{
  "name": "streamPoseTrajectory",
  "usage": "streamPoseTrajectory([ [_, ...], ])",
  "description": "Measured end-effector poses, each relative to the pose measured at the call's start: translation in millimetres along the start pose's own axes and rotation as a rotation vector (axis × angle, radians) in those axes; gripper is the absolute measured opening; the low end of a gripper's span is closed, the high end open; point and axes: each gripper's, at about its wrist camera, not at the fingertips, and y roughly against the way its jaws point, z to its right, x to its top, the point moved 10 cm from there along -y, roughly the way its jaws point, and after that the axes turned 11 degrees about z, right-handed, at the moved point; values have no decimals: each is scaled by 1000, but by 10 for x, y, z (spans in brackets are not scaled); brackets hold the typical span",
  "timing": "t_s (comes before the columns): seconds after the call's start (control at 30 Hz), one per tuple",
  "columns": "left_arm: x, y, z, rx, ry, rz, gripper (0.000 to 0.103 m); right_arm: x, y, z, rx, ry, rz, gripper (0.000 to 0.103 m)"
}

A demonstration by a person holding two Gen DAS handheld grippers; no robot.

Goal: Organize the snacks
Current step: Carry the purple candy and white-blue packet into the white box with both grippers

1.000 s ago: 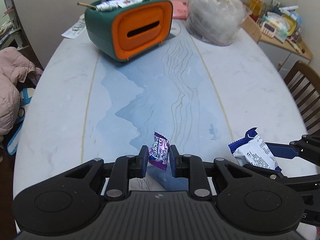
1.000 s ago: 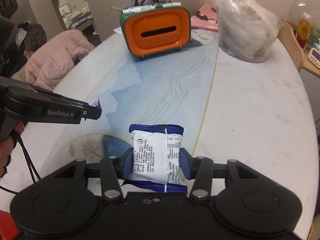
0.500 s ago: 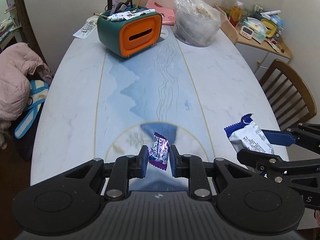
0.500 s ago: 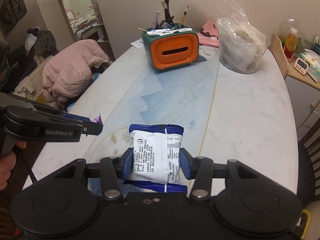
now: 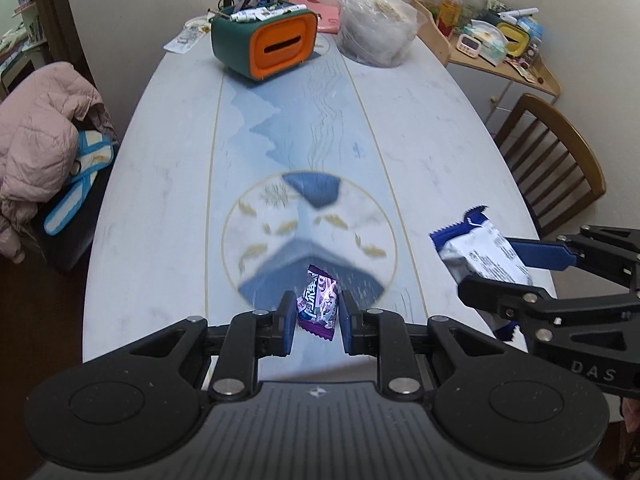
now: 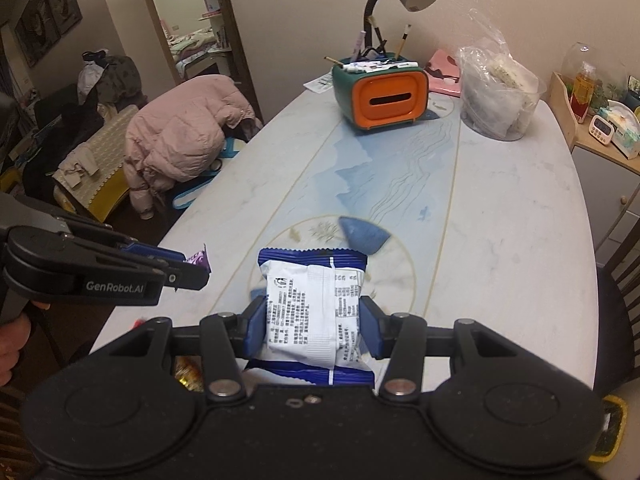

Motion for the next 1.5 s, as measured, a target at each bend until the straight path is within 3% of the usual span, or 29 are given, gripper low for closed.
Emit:
streamPoseTrajectory([
  [0.43, -913, 330, -83, 0, 60, -50, 22, -709, 228, -382, 23, -45, -49, 47],
  [0.83, -1681, 211, -204, 1, 126, -142, 22, -1466, 124, -594, 16, -90, -140, 47],
  [1.5, -2298, -201, -132, 14, 114, -227, 22, -2045, -78, -757, -34, -106, -242, 47],
])
